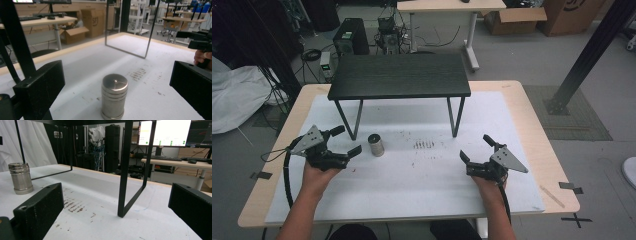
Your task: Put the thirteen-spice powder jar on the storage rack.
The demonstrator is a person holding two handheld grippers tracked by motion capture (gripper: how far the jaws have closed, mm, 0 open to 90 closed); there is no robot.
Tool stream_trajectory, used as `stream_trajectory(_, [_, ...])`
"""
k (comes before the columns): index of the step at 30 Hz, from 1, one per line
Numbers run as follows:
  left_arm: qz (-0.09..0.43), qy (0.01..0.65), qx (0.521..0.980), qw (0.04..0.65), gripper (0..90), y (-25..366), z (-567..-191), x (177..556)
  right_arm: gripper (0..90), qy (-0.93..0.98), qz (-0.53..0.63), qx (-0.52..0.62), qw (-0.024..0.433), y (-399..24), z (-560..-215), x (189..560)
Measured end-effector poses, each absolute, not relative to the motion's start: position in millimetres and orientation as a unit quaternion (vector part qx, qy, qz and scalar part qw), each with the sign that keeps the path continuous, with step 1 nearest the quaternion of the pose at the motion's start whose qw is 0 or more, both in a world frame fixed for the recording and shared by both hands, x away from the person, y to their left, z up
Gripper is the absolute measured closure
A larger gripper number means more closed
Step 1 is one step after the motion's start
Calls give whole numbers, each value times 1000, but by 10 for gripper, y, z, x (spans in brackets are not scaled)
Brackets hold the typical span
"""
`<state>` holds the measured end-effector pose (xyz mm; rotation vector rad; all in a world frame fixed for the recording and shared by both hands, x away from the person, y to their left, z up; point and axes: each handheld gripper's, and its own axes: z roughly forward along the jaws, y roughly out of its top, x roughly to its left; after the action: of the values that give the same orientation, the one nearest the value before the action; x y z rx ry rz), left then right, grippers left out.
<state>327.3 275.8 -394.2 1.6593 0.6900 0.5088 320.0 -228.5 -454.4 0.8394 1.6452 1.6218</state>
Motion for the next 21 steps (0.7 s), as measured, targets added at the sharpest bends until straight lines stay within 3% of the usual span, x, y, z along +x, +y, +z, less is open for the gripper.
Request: stream_trajectory(21, [199, 301, 771, 525, 3, 2420, -3957, 3472, 0, 629, 623, 323, 334, -2289, -4545, 3199])
